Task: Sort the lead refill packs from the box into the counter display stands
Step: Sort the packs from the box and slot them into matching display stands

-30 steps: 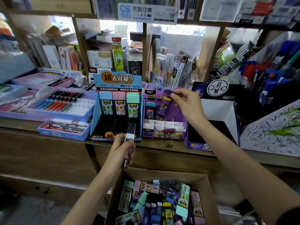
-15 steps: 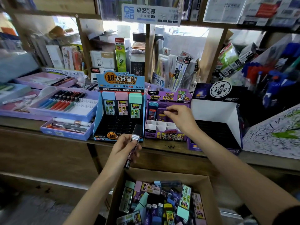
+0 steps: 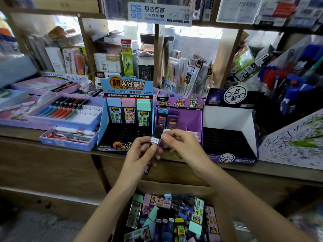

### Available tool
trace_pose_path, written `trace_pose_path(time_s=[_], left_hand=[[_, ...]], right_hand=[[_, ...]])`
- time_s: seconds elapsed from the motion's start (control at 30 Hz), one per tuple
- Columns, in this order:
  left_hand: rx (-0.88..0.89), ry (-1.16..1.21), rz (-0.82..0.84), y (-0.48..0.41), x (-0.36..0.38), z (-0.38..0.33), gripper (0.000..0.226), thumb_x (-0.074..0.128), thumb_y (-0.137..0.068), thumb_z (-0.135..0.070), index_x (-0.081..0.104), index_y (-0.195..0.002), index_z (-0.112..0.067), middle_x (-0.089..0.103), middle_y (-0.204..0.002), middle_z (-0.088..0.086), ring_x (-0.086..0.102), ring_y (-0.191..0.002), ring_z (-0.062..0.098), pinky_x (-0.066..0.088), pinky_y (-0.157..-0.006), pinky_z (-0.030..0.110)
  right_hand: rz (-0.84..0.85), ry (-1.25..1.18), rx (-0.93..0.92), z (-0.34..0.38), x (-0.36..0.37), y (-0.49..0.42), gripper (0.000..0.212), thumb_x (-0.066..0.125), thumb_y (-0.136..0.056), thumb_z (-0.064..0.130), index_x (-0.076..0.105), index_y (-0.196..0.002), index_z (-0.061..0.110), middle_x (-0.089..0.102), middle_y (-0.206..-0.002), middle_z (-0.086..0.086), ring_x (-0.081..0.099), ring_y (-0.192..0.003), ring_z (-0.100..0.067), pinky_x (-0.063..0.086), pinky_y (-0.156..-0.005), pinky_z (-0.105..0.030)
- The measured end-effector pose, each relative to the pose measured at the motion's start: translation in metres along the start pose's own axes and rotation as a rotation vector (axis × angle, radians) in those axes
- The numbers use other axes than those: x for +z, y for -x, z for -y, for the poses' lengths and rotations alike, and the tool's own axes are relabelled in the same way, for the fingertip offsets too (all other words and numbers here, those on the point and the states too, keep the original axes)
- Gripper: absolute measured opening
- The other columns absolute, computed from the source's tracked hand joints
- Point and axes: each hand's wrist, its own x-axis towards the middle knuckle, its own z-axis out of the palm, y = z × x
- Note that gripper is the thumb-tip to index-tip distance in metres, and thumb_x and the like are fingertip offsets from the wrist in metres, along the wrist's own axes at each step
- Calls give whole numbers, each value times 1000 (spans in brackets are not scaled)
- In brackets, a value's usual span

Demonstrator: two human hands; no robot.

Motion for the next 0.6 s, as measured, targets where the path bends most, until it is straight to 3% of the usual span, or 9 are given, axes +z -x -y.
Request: trace_pose_path(time_s=[0.07, 0.17, 0.23, 0.3, 0.43, 0.5, 0.6], left_hand=[[9, 21, 0, -1, 5, 1, 22, 55, -85, -19, 52, -105, -11, 71, -78, 1, 63, -65, 9, 49, -53, 22], [17, 14, 1, -3, 7, 5, 17, 57, -85, -17, 52, -101, -14, 71, -78, 0, 63, -65, 8, 50, -52, 21], [17, -22, 9, -4, 6, 6, 15, 57, -88, -12, 51, -102, -15, 72, -82, 2, 65, -68, 10, 51, -55, 21], [25, -107, 33, -4, 4, 6, 18, 59, -89, -15, 52, -105, -19, 71, -89, 3, 67, -77, 10, 52, -62, 20], [52, -432, 113, -9, -1, 5, 31, 64, -84, -33, 51, -110, -42, 63, -101, -22, 56, -102, -7, 43, -84, 10], [86, -602, 106, -16, -4, 6, 36, 63, -87, -31, 50, -120, -33, 56, -118, -20, 48, -114, -6, 37, -92, 12], [134, -806, 77, -29, -10, 6, 39, 61, -89, -28, 48, -126, -23, 50, -126, -11, 43, -121, 4, 36, -97, 19]], right_hand=[[-6, -70, -10, 0, 5, 4, 14, 57, -92, 20, 68, -90, 11, 65, -73, 0, 61, -69, -2, 45, -62, -11], [-45, -138, -15, -4, 8, 5, 16, 58, -91, 15, 68, -88, 2, 64, -73, -11, 59, -70, -8, 48, -67, -21], [-50, -159, -6, -6, 6, 6, 16, 58, -91, 15, 69, -88, 4, 67, -81, -17, 62, -73, -12, 50, -72, -25], [-61, -143, -1, -10, 3, 6, 14, 59, -90, 17, 71, -88, 12, 70, -84, -8, 64, -77, -8, 51, -70, -20], [-135, -171, 48, -15, -9, -1, 11, 62, -88, 16, 69, -94, 23, 72, -87, 4, 66, -83, -6, 50, -67, -16], [-214, -146, 55, -15, -21, -8, 11, 63, -88, 15, 67, -93, 24, 71, -90, 2, 67, -82, -10, 52, -66, -19], [-335, -93, 32, -11, -45, -23, 10, 61, -89, 15, 65, -94, 23, 70, -90, 2, 67, -80, -10, 55, -69, -22]])
